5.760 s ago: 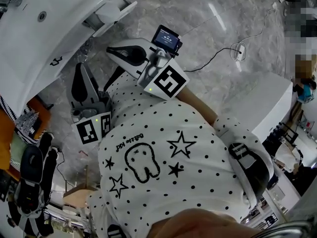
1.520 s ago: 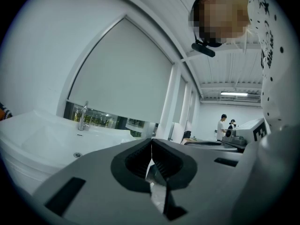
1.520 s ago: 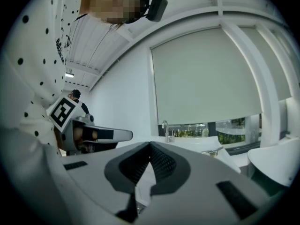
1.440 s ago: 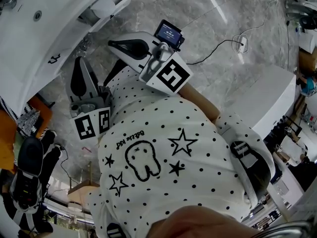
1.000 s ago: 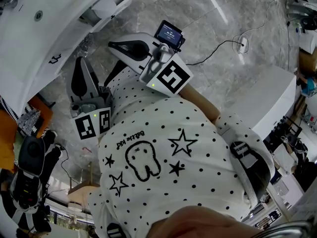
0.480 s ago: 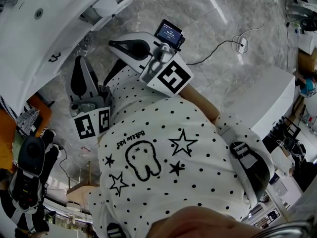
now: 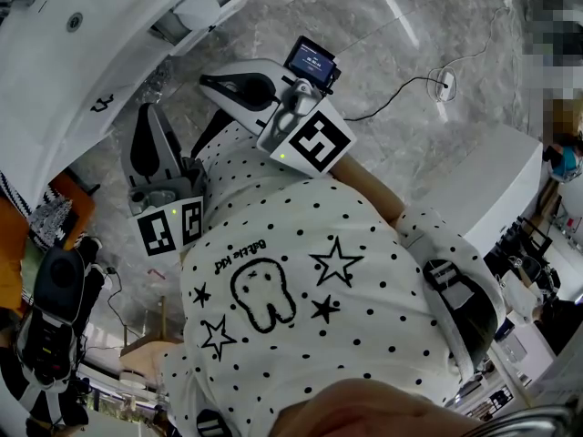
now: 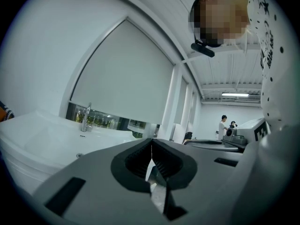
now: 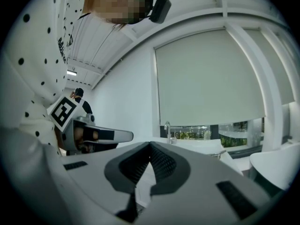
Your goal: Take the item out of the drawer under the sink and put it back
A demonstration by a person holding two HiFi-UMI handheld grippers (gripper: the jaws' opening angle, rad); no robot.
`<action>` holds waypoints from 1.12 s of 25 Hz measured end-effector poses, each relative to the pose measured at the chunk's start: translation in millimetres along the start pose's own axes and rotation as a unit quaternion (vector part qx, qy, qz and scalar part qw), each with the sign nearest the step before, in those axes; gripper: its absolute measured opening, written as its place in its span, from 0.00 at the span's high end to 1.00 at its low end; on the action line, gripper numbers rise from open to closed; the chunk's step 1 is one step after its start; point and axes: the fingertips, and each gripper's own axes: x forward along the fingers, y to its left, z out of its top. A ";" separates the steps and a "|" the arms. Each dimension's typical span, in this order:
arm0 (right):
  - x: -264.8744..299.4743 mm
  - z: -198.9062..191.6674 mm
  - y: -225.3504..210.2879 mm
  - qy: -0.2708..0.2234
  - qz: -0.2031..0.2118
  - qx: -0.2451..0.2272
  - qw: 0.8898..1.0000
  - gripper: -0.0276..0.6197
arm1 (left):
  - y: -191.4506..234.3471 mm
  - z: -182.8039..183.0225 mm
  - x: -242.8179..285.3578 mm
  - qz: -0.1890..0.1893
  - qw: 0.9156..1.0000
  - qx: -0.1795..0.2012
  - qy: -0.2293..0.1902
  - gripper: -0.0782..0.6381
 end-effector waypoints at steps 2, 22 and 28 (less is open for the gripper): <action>0.1 0.1 0.7 0.001 0.003 -0.002 1.000 0.94 | -0.1 0.5 -0.6 0.001 1.000 -0.001 -0.001 0.88; 0.4 0.3 1.5 0.000 0.005 -0.006 1.000 0.94 | -0.2 1.2 -1.2 0.001 1.000 0.000 -0.002 0.88; 0.8 0.4 2.5 0.000 0.008 -0.006 1.000 0.94 | 0.7 0.4 -2.5 0.003 1.000 -0.001 0.000 0.88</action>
